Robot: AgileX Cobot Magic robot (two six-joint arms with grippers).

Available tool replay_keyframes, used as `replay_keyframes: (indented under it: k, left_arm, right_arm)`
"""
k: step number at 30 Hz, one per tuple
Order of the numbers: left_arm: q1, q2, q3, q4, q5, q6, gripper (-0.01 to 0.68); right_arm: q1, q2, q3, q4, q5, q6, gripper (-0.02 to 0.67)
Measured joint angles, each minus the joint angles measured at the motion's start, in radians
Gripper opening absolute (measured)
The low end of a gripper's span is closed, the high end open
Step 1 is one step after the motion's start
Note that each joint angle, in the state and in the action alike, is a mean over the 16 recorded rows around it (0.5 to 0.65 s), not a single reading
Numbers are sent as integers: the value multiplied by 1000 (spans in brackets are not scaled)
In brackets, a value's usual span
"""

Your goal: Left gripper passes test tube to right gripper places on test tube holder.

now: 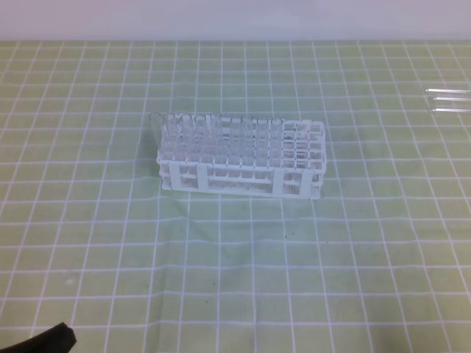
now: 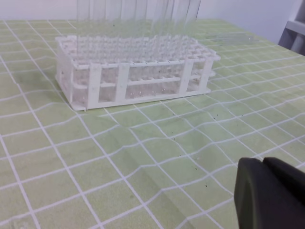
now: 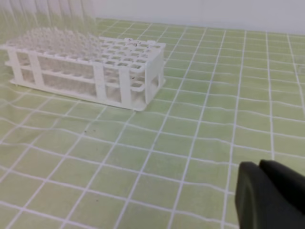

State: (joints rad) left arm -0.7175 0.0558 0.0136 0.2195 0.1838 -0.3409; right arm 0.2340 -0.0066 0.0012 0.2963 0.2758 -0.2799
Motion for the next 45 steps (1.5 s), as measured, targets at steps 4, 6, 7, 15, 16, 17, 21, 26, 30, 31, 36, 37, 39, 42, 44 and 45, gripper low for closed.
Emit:
replay_keyframes:
  k: [4, 6, 7, 15, 16, 17, 21, 26, 30, 31, 36, 37, 39, 42, 44, 45]
  left_arm:
    - [0, 0, -1, 0, 1, 0, -2]
    - [0, 0, -1, 0, 1, 0, -2]
    - [0, 0, 0, 0, 1, 0, -2]
    - [0, 0, 1, 0, 0, 0, -2]
    - [0, 0, 0, 0, 1, 0, -2]
    - [0, 0, 0, 0, 1, 0, -2]
    - [4, -4, 0, 0, 2, 0, -2]
    - [42, -14, -1, 1, -1, 0, -2]
    - [111, -22, -3, -1, -2, 0, -2]
    - [136, -24, -3, -2, -4, -1, -2]
    - [296, -31, -6, -7, -21, -20, -2]
    - [332, -31, -6, -9, -27, -27, -2]
    - [402, -31, -5, -11, -38, -41, -2]
    - [490, -38, -4, -13, -50, -62, -2]
    - [537, -44, -4, -14, -56, -76, -2]
    - [560, -45, -4, -14, -59, -83, -2]
  right_arm:
    - [0, 0, 0, -18, 22, 0, -15]
    - [0, 1, 0, -27, 25, -1, -15]
    - [0, 1, 0, -31, 25, -1, -15]
    - [0, 1, 0, -46, 24, -2, -15]
    - [0, 1, 0, -46, 24, -2, -15]
    - [0, 1, 0, -46, 24, -2, -15]
    - [0, 1, 0, -46, 24, -2, -15]
    - [0, 1, 0, -46, 24, -2, -15]
    - [0, 1, 0, -46, 24, -2, -15]
    - [0, 1, 0, -46, 24, -2, -15]
    - [0, 1, 0, -46, 24, -2, -15]
    - [0, 1, 0, -46, 24, -2, -15]
    - [0, 1, 0, -46, 24, -2, -15]
    - [0, 1, 0, -46, 24, -2, -15]
    - [0, 1, 0, -46, 24, -2, -15]
    - [0, 1, 0, -46, 24, -2, -15]
